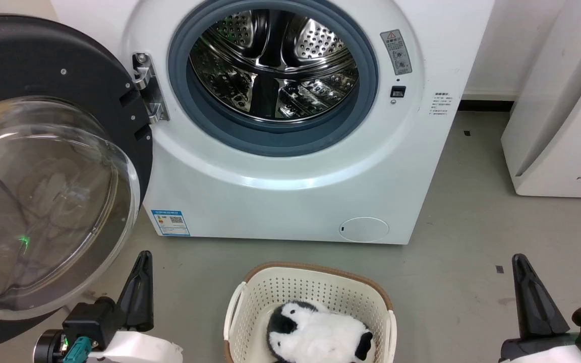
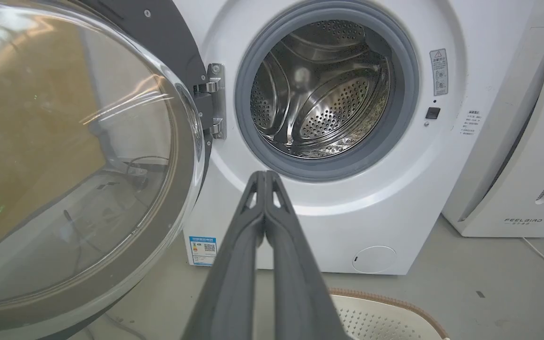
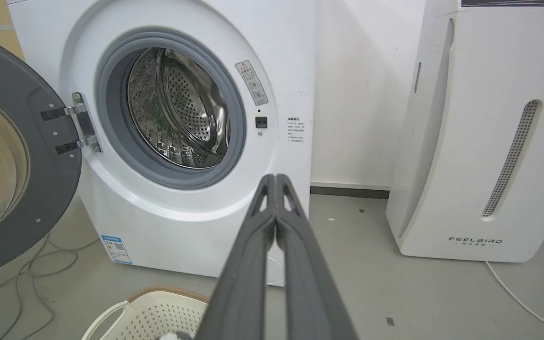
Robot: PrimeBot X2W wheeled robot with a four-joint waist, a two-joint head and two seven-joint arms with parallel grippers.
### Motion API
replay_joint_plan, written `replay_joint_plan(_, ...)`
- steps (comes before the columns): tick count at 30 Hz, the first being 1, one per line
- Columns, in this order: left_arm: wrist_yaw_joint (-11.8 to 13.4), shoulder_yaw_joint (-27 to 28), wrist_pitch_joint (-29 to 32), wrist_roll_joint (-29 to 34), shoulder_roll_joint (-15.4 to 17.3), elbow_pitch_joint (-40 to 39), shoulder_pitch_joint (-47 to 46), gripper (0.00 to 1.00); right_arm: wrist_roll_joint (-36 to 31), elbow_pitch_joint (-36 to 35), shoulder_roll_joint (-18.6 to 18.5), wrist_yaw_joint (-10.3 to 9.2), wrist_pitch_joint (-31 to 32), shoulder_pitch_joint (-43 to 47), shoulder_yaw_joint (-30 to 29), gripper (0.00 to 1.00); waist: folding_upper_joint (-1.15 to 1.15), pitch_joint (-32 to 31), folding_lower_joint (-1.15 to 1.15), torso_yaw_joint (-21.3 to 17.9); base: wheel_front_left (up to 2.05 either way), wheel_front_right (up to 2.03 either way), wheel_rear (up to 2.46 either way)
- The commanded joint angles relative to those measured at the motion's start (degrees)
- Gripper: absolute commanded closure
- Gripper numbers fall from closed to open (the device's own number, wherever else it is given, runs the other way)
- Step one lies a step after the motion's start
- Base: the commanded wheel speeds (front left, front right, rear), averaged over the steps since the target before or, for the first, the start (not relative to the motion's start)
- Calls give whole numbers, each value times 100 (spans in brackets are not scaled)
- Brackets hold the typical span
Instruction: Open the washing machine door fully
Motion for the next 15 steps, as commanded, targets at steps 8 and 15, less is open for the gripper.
replay_joint_plan(8, 75, -38, 118, 81, 1, -78, -1, 100, -81, 23, 3, 1, 110, -90, 63, 100, 0, 0, 0, -24, 0, 0, 0)
replay_joint_plan(15, 115, -65, 202, 114, 1, -119, -1, 100, -109, 31, 4, 1, 192, -121, 100, 100, 0, 0, 0, -44, 0, 0, 0)
